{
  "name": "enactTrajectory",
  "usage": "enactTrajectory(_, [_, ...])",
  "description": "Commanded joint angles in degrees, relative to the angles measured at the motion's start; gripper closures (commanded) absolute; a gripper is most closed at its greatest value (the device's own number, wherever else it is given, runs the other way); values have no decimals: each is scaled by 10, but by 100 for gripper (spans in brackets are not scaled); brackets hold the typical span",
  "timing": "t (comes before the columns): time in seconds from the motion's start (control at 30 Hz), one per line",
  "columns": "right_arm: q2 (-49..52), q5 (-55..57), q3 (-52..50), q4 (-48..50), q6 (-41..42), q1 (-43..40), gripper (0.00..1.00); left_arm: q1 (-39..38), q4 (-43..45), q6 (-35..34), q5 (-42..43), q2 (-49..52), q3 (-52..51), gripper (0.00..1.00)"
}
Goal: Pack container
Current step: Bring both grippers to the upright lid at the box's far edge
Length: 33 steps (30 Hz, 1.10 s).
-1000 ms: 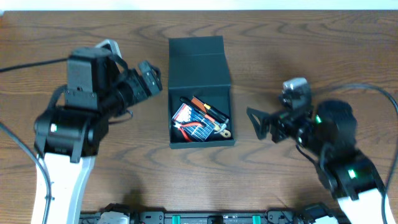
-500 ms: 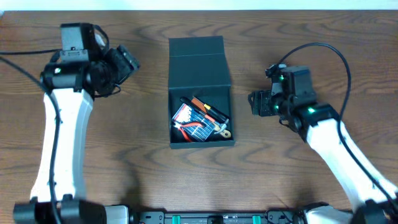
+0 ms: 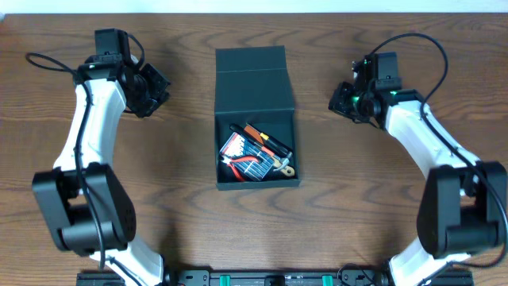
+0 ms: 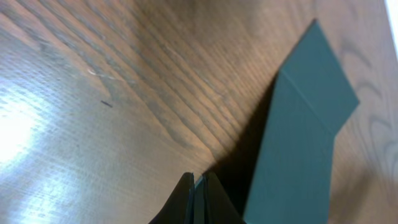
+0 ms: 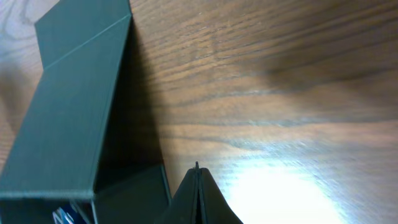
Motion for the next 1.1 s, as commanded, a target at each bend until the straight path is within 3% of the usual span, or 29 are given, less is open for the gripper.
enactTrajectory(0.0, [49, -47, 24, 16, 62, -3, 99, 6, 12, -12, 44, 41, 0, 94])
enactTrajectory(0.47, [167, -153, 27, 177, 202, 10, 99, 5, 108, -76, 231, 181, 0, 94])
enactTrajectory(1.07, [204, -156, 28, 272, 259, 56, 99, -56, 162, -106, 249, 214, 0, 94])
